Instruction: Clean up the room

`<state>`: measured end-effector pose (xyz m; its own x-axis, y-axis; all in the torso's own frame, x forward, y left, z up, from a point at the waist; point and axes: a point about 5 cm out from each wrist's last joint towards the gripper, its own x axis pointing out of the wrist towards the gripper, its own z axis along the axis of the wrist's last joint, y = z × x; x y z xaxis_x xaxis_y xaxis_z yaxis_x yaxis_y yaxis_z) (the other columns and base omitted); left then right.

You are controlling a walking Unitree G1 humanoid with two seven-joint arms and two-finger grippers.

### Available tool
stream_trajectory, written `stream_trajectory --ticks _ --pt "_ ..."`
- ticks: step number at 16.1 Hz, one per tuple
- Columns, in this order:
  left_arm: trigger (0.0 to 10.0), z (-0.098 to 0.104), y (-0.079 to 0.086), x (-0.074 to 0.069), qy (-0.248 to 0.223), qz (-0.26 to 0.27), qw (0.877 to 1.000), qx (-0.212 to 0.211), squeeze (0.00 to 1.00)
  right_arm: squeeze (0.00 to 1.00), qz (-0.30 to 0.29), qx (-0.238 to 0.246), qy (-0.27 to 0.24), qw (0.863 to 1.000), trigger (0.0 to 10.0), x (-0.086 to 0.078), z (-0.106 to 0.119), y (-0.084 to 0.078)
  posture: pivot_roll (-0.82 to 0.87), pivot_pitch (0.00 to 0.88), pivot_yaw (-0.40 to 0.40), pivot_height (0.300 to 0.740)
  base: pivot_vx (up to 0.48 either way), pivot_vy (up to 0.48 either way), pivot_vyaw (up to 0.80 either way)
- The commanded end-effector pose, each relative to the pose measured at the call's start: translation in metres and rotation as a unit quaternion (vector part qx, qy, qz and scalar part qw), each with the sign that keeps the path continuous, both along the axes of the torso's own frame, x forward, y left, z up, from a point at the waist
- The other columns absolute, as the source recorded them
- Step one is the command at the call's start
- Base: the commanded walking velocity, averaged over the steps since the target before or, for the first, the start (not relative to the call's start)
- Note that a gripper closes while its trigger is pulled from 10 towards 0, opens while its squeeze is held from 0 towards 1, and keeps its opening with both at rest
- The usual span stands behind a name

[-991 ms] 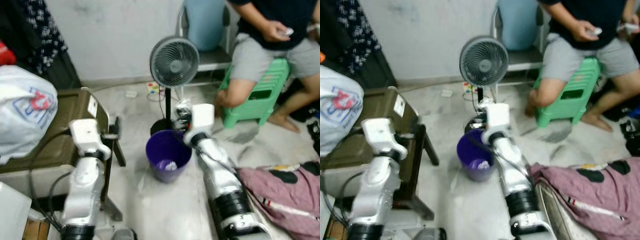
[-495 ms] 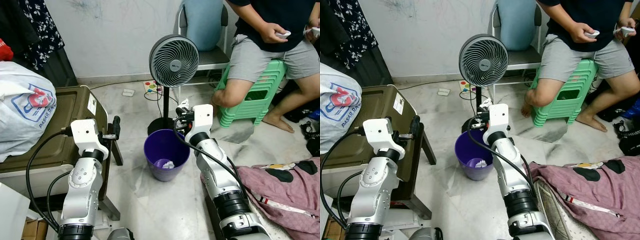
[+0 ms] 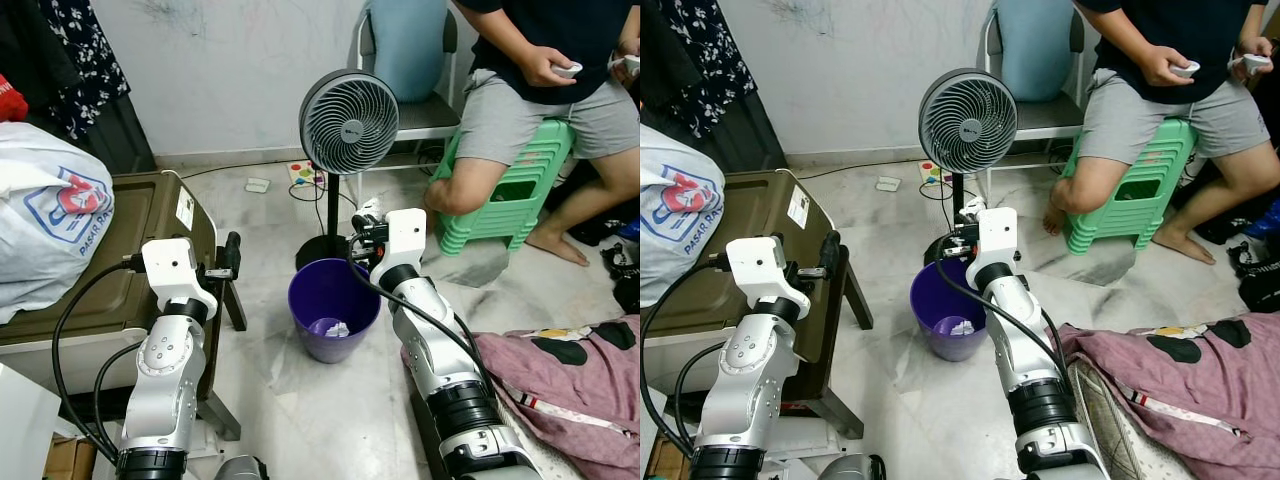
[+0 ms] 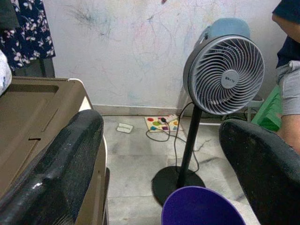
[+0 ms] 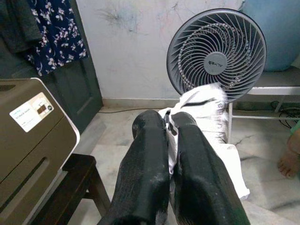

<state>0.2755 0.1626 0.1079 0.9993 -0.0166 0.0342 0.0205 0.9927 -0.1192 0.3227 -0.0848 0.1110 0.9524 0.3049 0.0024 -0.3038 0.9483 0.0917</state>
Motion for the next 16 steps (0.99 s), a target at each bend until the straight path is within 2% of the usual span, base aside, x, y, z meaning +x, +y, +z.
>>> stream_trajectory --ticks 1,11,16 --pt "10.0 0.0033 -0.0014 0.0016 -0.008 -0.009 1.0 -0.004 0.0 0.0 0.009 0.004 -0.001 1.0 10.0 0.0007 0.001 0.0048 -0.08 0.0 0.002 0.74 0.364 0.244 0.0" --pt "10.0 0.0021 -0.0017 0.0027 -0.003 -0.008 1.0 -0.009 0.0 0.0 0.011 0.003 -0.001 1.0 10.0 0.0015 0.0006 0.0057 -0.08 0.0 0.001 0.74 0.372 0.251 0.0" --pt "10.0 0.0011 -0.0016 0.0032 -0.001 -0.005 1.0 -0.013 0.0 0.0 0.01 0.003 0.001 1.0 10.0 0.0016 -0.0006 0.0053 -0.08 0.0 0.001 0.74 0.0 0.0 0.0"
